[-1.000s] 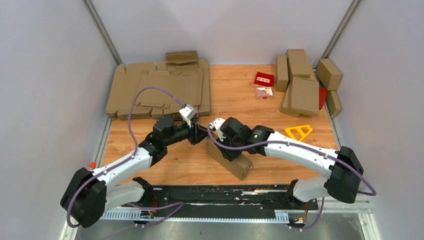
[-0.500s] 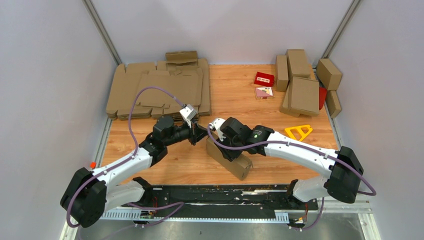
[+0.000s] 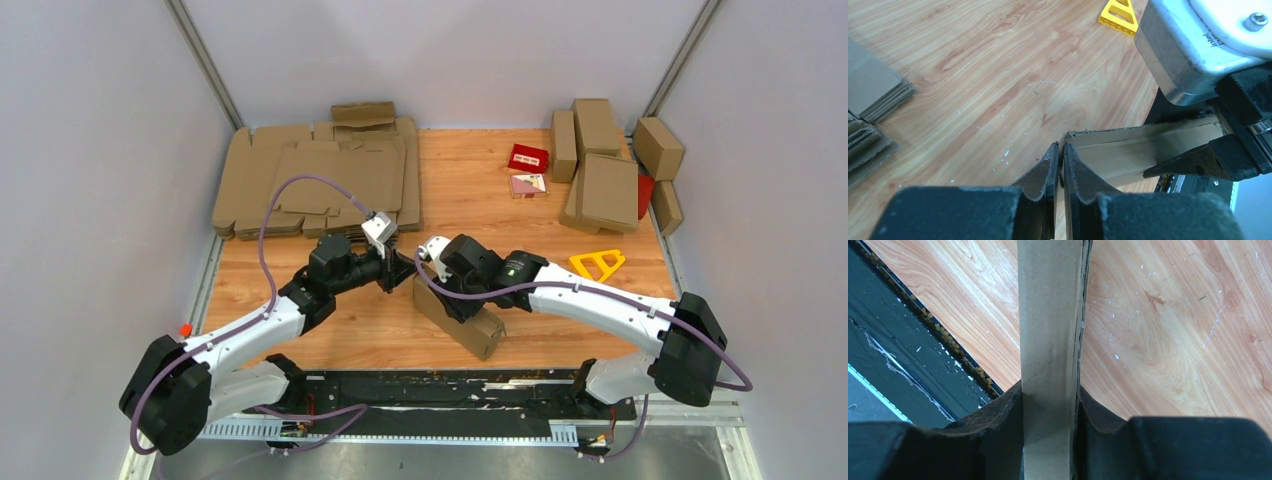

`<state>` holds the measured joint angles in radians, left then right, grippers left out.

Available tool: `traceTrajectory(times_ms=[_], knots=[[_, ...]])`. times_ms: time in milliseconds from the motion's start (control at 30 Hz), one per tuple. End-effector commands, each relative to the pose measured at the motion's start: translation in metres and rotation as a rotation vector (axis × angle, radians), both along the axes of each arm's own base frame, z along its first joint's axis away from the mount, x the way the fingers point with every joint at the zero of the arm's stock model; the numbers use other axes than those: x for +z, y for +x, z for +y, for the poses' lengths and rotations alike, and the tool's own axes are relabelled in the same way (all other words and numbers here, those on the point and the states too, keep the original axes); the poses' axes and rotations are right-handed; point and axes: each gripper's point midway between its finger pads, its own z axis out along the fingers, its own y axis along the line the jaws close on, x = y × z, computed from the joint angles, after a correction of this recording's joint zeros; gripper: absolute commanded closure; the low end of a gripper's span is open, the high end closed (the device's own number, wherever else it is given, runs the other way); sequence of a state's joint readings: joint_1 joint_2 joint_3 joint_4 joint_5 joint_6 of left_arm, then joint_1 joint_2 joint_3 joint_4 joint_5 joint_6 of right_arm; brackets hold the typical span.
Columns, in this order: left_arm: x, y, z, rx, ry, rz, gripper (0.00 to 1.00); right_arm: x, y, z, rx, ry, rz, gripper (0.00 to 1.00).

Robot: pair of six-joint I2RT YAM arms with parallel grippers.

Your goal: Fold the paper box

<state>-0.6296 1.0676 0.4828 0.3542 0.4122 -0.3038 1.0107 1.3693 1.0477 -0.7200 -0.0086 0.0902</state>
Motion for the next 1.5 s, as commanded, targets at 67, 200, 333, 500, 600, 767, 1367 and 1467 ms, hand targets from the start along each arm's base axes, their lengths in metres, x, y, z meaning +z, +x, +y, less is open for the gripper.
traceTrajectory(times_ms=[67,200,333,500,600,767,1367,1467], knots=[[0.005,-0.001,-0.002,-0.006,0.028,-0.053,1.0,0.011,0.009,0.008,-0.006,0.034,-0.032,0.73],[0.004,-0.001,-0.002,-0.002,0.035,-0.055,1.0,0.009,0.008,0.008,-0.009,0.031,-0.026,0.73],[0.003,-0.002,-0.002,-0.002,0.04,-0.048,1.0,0.009,0.014,0.004,-0.039,0.017,-0.051,0.73],[0.0,-0.004,-0.002,-0.006,0.043,-0.042,1.0,0.01,0.017,0.002,-0.063,0.012,-0.062,0.71],[0.0,-0.004,-0.003,-0.007,0.043,-0.039,1.0,0.009,0.018,0.0,-0.072,0.006,-0.065,0.69],[0.001,-0.005,-0.003,-0.008,0.039,-0.04,1.0,0.01,0.02,0.0,-0.08,0.003,-0.072,0.62],[0.003,-0.006,-0.004,-0.003,0.044,0.006,1.0,0.014,0.03,0.003,-0.127,0.024,-0.109,0.48],[0.003,-0.006,-0.004,-0.005,0.04,0.006,1.0,0.014,0.029,0.003,-0.131,0.028,-0.105,0.5]])
